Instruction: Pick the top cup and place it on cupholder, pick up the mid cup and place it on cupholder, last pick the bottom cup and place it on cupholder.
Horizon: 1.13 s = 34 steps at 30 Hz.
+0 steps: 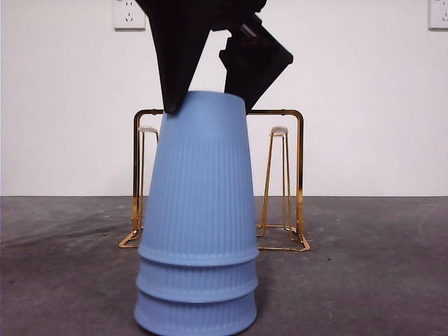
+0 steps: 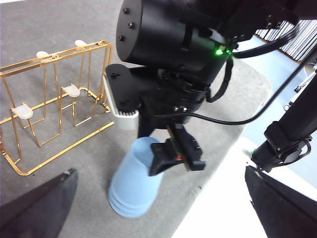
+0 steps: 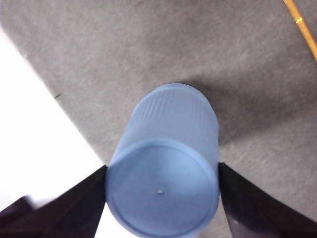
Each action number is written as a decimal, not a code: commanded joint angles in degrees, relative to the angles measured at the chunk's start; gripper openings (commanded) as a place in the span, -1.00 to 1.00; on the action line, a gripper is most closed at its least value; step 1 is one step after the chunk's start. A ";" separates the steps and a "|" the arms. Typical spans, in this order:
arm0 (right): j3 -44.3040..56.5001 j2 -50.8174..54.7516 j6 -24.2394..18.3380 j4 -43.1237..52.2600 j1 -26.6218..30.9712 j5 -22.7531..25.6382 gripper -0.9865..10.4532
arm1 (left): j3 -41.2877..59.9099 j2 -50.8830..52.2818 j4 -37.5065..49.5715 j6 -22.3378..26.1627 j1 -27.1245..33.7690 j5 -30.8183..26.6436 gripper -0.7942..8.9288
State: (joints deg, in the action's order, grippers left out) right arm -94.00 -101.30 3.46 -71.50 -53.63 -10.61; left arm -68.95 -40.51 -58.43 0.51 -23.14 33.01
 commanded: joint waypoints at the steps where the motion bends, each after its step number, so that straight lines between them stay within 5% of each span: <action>1: -2.99 -1.29 1.05 -1.33 -1.01 -0.90 -0.36 | -1.29 -0.24 0.50 0.52 -0.26 0.22 0.32; 19: -15.58 -1.22 2.45 -9.64 -1.05 0.09 -0.36 | -1.29 -0.20 0.50 0.52 -0.26 0.22 0.32; 34: -16.50 2.34 5.40 -10.12 -1.07 0.04 -0.36 | -1.29 -0.22 0.52 0.52 -0.26 0.20 0.32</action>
State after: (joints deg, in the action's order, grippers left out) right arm -108.99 -99.18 8.01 -76.97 -53.98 -10.52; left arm -68.95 -40.51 -58.46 0.51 -23.14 33.01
